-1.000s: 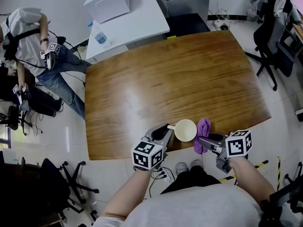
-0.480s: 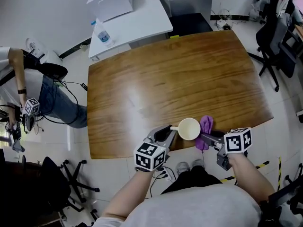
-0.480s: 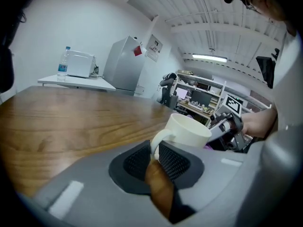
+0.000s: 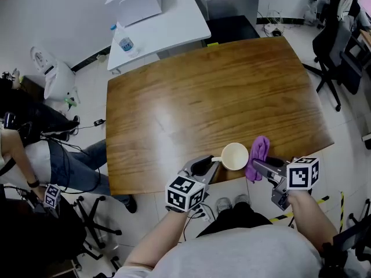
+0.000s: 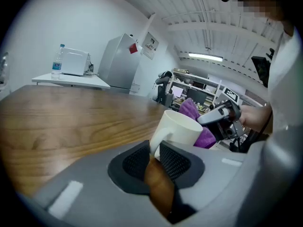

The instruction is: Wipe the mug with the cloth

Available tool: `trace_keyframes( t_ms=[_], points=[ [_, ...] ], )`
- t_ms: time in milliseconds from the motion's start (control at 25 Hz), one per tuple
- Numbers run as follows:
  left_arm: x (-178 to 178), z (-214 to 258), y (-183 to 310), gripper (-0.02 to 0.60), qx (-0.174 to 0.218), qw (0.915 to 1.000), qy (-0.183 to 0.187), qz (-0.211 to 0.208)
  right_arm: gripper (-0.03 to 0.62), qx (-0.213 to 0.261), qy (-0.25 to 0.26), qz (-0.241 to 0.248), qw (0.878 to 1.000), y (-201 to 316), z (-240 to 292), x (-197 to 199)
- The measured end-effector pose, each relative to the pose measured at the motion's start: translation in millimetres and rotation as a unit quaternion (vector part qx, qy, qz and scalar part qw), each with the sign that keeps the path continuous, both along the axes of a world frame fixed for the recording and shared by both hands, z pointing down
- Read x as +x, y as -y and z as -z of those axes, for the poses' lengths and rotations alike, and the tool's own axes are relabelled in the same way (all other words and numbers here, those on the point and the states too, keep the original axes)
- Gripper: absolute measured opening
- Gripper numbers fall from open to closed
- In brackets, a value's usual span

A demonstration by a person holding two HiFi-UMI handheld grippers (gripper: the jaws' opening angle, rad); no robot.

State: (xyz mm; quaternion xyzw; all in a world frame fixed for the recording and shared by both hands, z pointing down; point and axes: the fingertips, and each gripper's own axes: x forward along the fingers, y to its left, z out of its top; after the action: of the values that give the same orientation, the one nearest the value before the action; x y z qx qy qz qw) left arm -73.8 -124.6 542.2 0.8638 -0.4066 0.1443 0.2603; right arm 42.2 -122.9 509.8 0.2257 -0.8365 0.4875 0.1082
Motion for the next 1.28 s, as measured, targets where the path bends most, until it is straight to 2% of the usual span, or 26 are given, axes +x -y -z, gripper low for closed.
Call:
trace_keyframes(
  t_ms=[280, 480, 720, 960, 1120, 1280],
  points=[
    [0.4, 0.4, -1.5, 0.063, -0.004, 0.9999, -0.008, 0.007, 0.106, -0.013, 0.01, -0.018, 1.0, -0.3, -8.3, -3.6],
    [1.1, -0.3, -3.5, 0.063, -0.006, 0.9999, -0.01, -0.001, 0.106, -0.022, -0.031, -0.023, 0.999, 10.1, -39.2, -2.7],
    [2.2, 0.4, -7.3, 0.068, -0.009, 0.9998, -0.013, -0.009, 0.106, -0.005, -0.066, -0.029, 0.997, 28.8, -44.8, -5.8],
    [3.6, 1.0, -7.2, 0.08, -0.009, 0.9998, -0.019, -0.004, 0.106, -0.01, -0.053, -0.045, 0.998, 36.8, -41.2, -1.1],
    [3.0, 1.0, -7.6, 0.081, -0.009, 0.9997, -0.02, -0.008, 0.106, -0.008, -0.037, -0.047, 0.998, 17.2, -21.7, 7.6],
    [6.7, 2.1, -9.8, 0.081, -0.01, 0.9996, -0.024, -0.01, 0.106, -0.011, 0.005, -0.045, 0.999, -5.9, 4.3, 4.8]
  ],
)
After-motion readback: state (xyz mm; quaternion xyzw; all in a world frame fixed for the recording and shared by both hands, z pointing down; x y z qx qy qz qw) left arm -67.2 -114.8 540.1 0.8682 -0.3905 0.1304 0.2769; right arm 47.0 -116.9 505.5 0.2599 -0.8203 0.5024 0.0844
